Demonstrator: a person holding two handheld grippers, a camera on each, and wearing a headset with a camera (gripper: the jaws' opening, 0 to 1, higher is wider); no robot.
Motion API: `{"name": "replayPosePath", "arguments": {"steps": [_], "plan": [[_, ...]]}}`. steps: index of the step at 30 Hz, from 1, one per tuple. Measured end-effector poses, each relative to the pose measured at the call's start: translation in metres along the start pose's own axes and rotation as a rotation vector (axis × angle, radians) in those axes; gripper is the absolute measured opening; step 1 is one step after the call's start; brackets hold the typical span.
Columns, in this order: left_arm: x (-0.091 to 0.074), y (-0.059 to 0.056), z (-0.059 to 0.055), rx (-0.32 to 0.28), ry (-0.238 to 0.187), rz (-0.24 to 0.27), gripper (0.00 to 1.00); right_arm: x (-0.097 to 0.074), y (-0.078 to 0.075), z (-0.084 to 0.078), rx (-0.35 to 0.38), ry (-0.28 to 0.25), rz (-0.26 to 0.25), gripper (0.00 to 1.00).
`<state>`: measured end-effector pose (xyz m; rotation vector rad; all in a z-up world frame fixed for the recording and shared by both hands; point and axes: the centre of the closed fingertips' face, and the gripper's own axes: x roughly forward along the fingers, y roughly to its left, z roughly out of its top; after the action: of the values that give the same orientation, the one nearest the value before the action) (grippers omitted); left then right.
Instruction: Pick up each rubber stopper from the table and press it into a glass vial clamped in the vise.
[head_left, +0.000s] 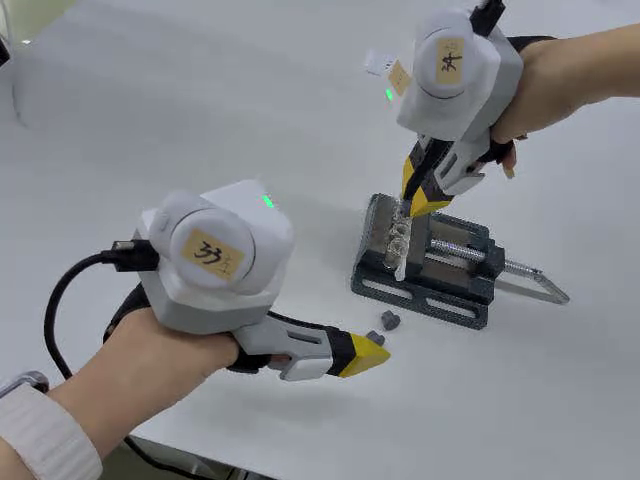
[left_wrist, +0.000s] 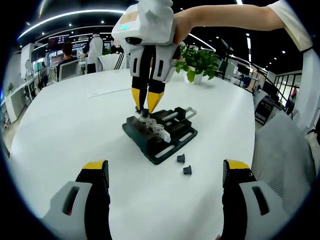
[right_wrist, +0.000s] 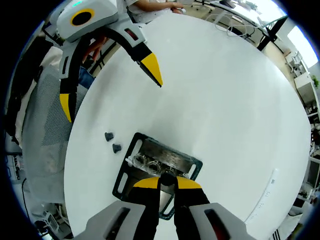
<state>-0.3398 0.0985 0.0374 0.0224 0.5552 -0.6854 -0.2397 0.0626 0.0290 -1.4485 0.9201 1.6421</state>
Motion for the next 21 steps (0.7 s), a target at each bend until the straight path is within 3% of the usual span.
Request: {"name": "replayPosePath", "arguments": {"steps": [10, 14, 21], "plan": [[0.0036, -0.0015, 0.0028, 0.002, -0.002, -0.011, 0.93, 0.0001, 0.0001, 0.0041, 0.115, 0.044, 0.037, 0.03], [0.0041, -0.0014, 0.0029, 0.002, -0.002, -0.012, 0.93, -0.0004, 0.0031, 0.0034, 0.193, 0.050, 0.045, 0.03], [0.0040, -0.0002, 0.0012, -0.001, -0.001, -0.012, 0.93, 0.0000, -0.0005, 0.0042, 0.193, 0.034, 0.037, 0.04]]}}
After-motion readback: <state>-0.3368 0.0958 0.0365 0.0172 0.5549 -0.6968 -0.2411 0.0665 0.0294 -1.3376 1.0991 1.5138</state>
